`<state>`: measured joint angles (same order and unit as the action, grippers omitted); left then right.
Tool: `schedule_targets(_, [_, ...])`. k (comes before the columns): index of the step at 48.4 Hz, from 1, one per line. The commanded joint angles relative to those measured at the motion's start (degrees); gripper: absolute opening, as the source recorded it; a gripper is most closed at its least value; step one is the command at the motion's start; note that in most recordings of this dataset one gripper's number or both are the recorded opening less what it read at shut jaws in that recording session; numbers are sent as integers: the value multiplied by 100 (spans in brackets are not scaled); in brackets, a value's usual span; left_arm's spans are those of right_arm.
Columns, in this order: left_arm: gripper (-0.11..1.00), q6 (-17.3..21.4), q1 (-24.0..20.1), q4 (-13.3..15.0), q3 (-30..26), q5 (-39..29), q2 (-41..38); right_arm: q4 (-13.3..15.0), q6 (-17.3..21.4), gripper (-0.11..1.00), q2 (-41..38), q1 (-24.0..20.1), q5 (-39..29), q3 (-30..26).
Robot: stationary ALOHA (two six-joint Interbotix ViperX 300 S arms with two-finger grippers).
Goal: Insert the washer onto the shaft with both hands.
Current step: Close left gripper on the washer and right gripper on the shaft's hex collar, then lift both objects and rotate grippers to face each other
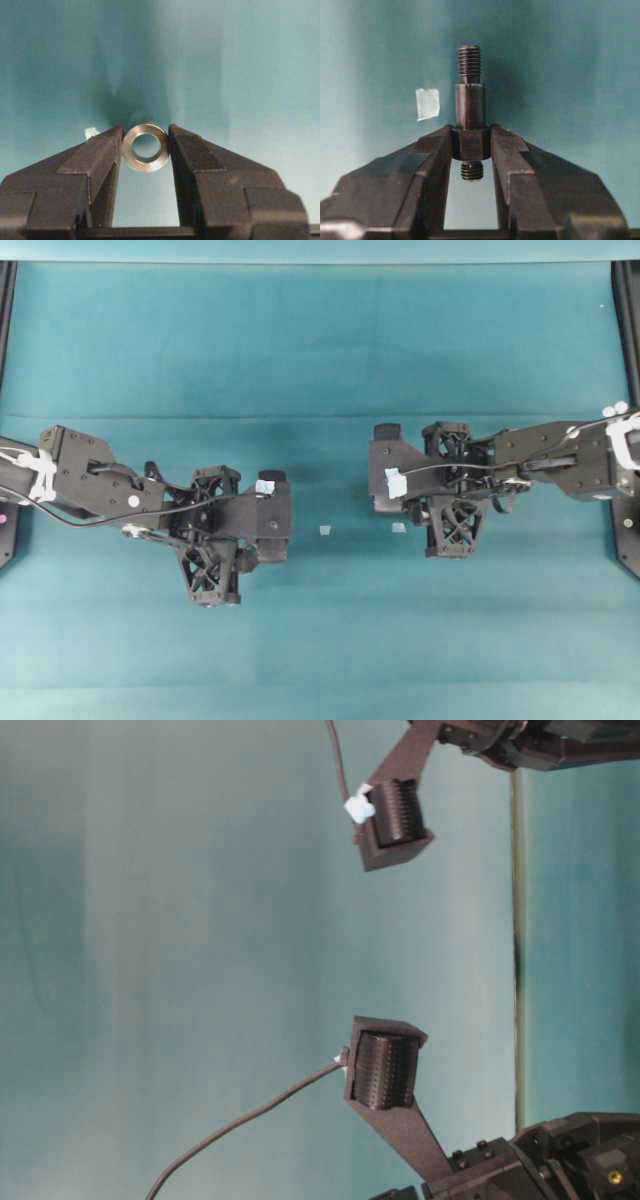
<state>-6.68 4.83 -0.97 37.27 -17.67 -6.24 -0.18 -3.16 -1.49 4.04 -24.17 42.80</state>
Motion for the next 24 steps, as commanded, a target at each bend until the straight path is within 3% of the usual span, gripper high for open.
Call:
schedule_targets(1, [35, 0, 9, 0, -132, 26, 176, 9, -9, 0, 229, -9, 18, -62])
schedule_targets(12, [35, 26, 9, -26, -88, 211, 431, -88, 9, 0, 624, -53, 149, -9])
schedule_targets(24, [35, 26, 9, -26, 290, 1433, 668, -237, 97, 0, 958, -299, 809, 352])
